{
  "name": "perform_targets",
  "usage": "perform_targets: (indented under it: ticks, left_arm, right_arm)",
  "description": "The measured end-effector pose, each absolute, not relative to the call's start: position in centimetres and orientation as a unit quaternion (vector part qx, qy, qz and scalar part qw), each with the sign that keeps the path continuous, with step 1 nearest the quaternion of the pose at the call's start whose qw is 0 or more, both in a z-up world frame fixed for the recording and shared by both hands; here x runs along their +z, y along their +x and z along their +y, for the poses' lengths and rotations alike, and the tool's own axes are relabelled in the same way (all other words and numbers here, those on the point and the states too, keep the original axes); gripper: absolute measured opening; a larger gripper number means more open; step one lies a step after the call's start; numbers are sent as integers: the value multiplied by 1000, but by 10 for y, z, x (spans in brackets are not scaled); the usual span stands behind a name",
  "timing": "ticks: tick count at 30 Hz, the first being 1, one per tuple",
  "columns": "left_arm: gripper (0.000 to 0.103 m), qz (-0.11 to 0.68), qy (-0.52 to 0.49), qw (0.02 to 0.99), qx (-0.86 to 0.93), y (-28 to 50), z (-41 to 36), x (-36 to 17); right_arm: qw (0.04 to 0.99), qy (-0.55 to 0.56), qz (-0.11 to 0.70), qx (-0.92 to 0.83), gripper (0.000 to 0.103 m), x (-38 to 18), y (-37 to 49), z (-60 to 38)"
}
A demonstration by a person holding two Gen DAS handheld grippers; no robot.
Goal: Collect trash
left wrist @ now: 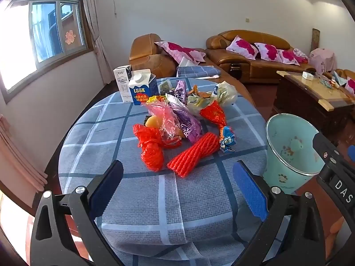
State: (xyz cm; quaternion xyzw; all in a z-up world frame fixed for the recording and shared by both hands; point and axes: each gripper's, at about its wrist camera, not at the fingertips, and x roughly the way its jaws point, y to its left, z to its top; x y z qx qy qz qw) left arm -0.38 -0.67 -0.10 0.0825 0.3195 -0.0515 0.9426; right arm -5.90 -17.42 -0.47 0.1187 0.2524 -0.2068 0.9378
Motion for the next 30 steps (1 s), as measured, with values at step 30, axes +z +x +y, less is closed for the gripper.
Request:
perform_targets:
  ticks: [30]
  left_arm:
    - [97,320,76,943,-56,-2,2,1]
  right_arm:
    - [938,123,246,-209,98,1,-61,-171]
